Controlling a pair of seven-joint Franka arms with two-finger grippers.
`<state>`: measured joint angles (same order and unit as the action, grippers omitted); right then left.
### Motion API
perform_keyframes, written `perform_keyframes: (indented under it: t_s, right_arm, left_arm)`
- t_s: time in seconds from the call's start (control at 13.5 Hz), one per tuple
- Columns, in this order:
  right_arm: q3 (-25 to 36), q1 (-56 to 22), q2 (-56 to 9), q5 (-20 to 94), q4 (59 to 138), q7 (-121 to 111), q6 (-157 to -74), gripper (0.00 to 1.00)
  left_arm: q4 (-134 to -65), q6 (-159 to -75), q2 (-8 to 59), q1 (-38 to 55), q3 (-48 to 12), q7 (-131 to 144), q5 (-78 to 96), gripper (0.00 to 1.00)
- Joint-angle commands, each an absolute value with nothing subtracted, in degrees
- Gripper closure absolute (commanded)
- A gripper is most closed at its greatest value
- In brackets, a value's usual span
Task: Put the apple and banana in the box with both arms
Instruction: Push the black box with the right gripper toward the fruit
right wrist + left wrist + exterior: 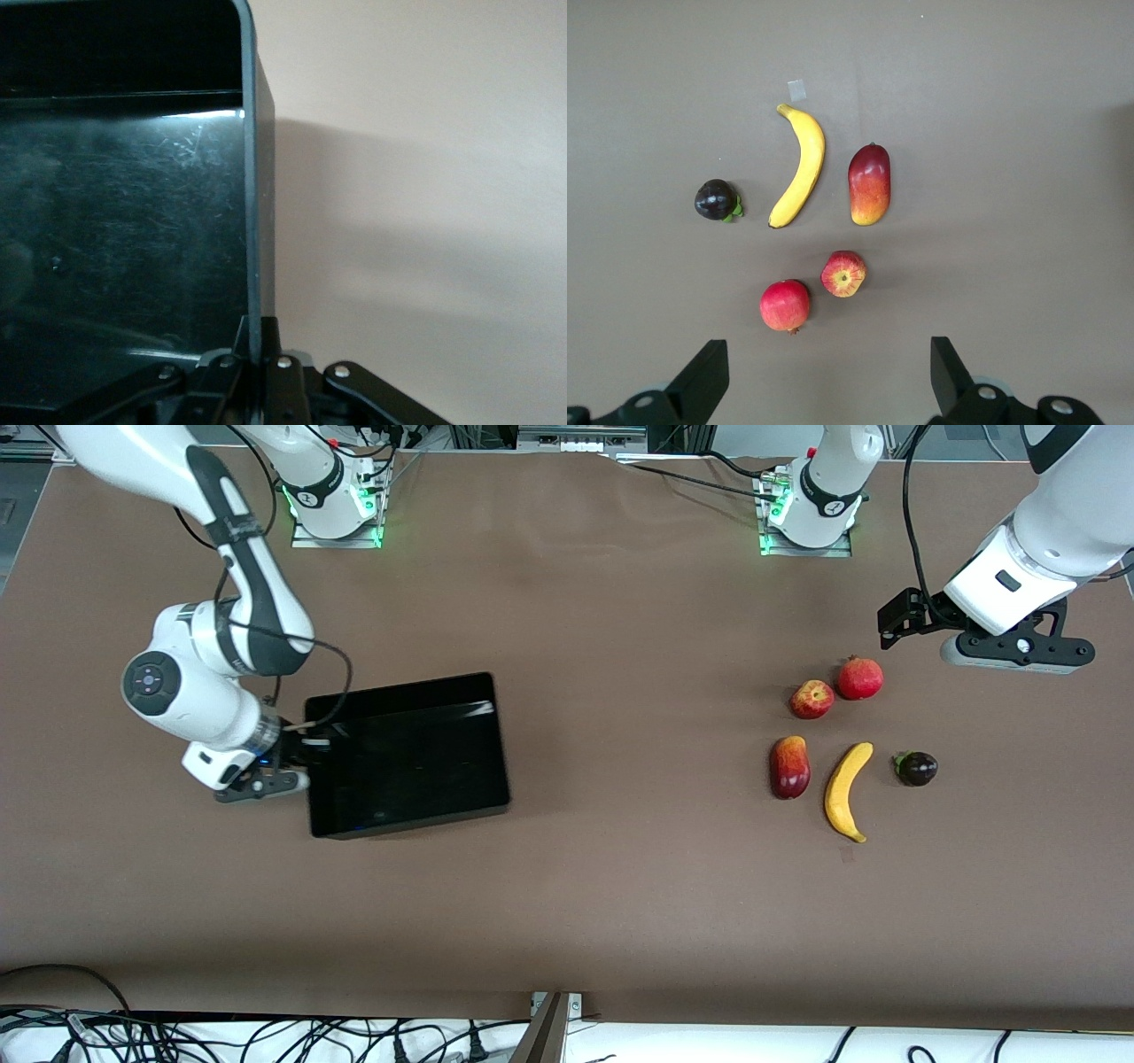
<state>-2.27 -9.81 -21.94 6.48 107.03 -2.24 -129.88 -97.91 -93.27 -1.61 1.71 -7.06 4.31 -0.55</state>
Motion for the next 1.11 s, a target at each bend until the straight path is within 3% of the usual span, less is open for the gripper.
perform_keyframes:
  t_s: [0.0, 0.52, 0.89, 0.96, 1.03]
  right_arm:
    - [-2.29, -18.34, -24.41, 8.44, 98.47, 10.31, -125.60, 1.00]
    - [-1.85, -38.12, -42.08, 7.91, 78.07, 37.61, -126.29, 1.00]
    - [-1.41, -43.24, -46.93, 6.60, 77.52, 39.11, -133.58, 1.00]
    - [-1.41, -43.42, -47.28, 5.20, 77.69, 39.11, -134.72, 0.94]
    - [-1.41, -43.42, -47.55, 4.66, 77.78, 39.37, -135.08, 0.17]
  left_arm:
    - [-95.89, -91.76, -0.70, 1.41, -7.29, 4.83, 0.35, 0.00]
    - [-95.89, -91.76, -0.70, 1.41, -7.29, 4.75, 0.35, 0.00]
    - [-95.89, -91.76, -0.70, 1.67, -7.47, 4.83, 0.18, 0.00]
    - [-95.98, -91.67, -0.70, 2.10, -7.64, 4.57, -1.22, 0.00]
    - [-95.98, -90.97, -0.70, 2.11, -8.52, 4.05, -3.67, 0.00]
